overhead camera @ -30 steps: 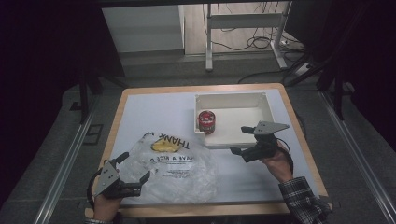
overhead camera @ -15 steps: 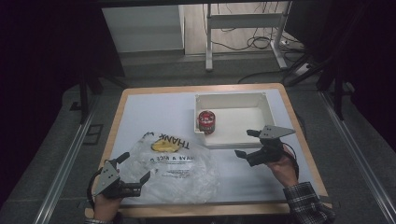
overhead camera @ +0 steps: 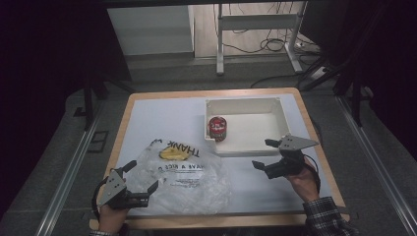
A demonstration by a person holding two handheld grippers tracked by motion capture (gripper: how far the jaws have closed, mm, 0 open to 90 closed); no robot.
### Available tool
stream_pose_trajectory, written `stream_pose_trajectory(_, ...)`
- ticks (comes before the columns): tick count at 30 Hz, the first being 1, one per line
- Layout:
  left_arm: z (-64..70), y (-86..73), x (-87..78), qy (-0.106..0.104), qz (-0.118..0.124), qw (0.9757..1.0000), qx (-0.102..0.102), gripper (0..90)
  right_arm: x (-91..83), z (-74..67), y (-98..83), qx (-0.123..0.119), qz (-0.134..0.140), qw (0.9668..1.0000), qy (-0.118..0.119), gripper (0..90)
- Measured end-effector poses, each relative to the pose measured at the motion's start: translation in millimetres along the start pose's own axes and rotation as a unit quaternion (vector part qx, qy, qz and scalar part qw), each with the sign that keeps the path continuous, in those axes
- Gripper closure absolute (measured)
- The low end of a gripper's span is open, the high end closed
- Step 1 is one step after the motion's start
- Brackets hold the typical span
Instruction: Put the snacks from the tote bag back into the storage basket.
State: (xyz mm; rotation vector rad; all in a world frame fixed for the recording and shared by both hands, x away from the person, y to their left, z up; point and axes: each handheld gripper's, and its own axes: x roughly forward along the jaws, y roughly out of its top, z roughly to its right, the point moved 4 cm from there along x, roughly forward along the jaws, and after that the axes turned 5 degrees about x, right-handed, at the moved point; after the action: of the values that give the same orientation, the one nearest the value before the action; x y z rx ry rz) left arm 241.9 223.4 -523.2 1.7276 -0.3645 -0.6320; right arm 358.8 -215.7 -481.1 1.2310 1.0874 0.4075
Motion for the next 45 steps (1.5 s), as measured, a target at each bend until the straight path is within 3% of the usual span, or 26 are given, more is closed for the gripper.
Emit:
stream_pose_trajectory(28,0.4,0.1,0.1,0.001,0.001,1.0,0.002,0.7,-29.9,-1.7,-11.4,-0.005,0.022,0.9995,-0.021,6.3)
stream_pose_trajectory(45,0.3,0.6,-0.3,0.002,0.004,1.0,0.001,0.8,-47.4,4.7,-21.2,0.013,0.039,0.9987,-0.03,6.3)
